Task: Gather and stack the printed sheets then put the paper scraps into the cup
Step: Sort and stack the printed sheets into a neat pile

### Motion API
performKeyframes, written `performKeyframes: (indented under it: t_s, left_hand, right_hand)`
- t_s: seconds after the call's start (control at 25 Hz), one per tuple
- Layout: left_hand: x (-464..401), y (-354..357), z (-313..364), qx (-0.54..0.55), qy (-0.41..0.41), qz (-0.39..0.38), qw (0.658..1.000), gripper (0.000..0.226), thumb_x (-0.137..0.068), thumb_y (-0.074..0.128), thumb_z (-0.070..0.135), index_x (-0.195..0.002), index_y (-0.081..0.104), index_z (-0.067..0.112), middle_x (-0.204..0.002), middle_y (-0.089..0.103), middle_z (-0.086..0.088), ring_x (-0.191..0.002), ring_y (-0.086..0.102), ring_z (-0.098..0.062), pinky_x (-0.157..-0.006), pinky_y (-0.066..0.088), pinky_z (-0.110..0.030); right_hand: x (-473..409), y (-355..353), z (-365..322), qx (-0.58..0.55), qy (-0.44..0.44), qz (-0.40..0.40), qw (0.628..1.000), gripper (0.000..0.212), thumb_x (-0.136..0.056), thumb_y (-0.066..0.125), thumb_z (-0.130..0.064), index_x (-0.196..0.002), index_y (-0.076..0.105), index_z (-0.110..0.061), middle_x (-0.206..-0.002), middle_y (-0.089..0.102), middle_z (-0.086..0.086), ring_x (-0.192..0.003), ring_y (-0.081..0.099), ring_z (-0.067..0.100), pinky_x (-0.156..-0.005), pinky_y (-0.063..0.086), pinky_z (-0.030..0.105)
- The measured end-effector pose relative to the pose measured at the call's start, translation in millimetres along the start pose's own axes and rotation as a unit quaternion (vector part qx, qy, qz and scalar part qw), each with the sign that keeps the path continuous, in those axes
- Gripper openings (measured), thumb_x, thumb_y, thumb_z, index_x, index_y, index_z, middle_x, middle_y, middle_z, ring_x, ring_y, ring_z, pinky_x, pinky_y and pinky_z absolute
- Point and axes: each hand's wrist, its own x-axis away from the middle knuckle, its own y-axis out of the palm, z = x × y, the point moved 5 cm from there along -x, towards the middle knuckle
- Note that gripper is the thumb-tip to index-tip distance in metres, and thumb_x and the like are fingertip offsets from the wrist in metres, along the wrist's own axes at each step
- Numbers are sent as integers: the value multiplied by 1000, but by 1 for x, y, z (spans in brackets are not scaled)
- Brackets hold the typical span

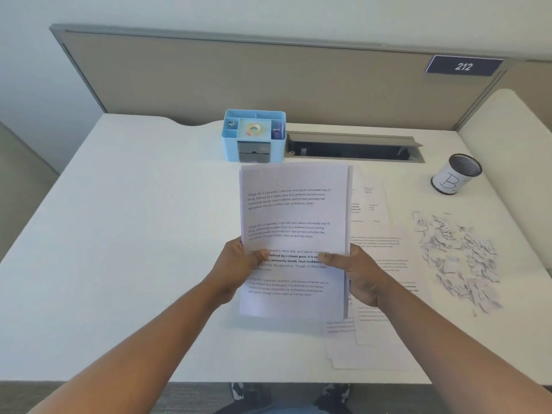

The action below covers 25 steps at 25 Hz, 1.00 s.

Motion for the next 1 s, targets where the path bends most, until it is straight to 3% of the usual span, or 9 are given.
performKeyframes:
  t_s: [0.16, 0.24, 0.32, 0.4, 0.6, 0.76, 0.88, 1.0]
  left_hand:
    - [-9, 43, -10, 8, -46, -1, 999, 28, -98, 63, 0, -125, 67, 8, -114, 77, -13, -106, 74, -36, -93, 59, -52]
    - [-11, 61, -20, 10, -91, 4, 996, 29, -99, 62, -2, -125, 67, 9, -115, 77, -14, -105, 74, -36, -91, 59, -54]
    - [-14, 77, -36, 3, -136, 4, 991, 30, -98, 61, -4, -126, 66, 8, -115, 76, -15, -105, 74, -37, -92, 59, -55]
    - [-15, 84, -54, -12, -171, 11, 985, 32, -98, 60, -6, -127, 65, 8, -116, 76, -15, -107, 73, -37, -94, 57, -56]
    - [-10, 83, -77, -63, -211, 62, 973, 36, -96, 61, -7, -128, 65, 9, -111, 78, -12, -103, 74, -37, -81, 61, -47]
    - [-8, 76, -83, -79, -224, 92, 967, 35, -95, 62, -8, -126, 65, 8, -109, 78, -13, -100, 74, -38, -77, 62, -46]
    - [-6, 74, -87, -83, -225, 99, 966, 33, -95, 63, -7, -125, 65, 9, -111, 77, -13, -98, 73, -36, -71, 61, -42]
    - [-6, 73, -90, -90, -212, 95, 969, 31, -96, 64, -5, -122, 66, 11, -110, 76, -11, -95, 74, -31, -68, 60, -37]
  right_hand:
    - [9, -59, 8, -15, 49, -32, 998, 39, -100, 60, -41, -131, 67, -19, -124, 73, 7, -110, 71, 30, -91, 58, 49]
    - [11, -100, 17, -12, 71, 52, 996, 40, -100, 58, -48, -123, 69, -17, -109, 75, 6, -88, 72, 26, -76, 59, 40]
    - [17, -142, 26, 11, 63, 152, 986, 28, -99, 62, -36, -115, 67, -13, -105, 71, 9, -79, 69, 24, -68, 56, 35]
    - [22, -177, 34, 97, 39, 236, 966, 20, -96, 62, -25, -115, 64, -18, -115, 67, 8, -85, 66, 22, -70, 54, 34]
    - [32, -219, 45, 310, 44, 313, 897, 58, -88, 63, -28, -143, 47, -24, -148, 37, -1, -126, 44, 25, -90, 44, 39]
    - [30, -219, 54, 322, 91, 307, 891, 70, -85, 66, -32, -149, 40, -21, -152, 29, 2, -135, 31, 31, -85, 40, 39]
    - [29, -217, 54, 288, 105, 321, 896, 73, -83, 70, -27, -149, 41, -19, -148, 34, 7, -130, 41, 34, -86, 42, 38]
    - [30, -210, 53, 216, 97, 320, 917, 75, -72, 77, -22, -141, 48, -15, -129, 54, 4, -115, 59, 30, -91, 51, 39]
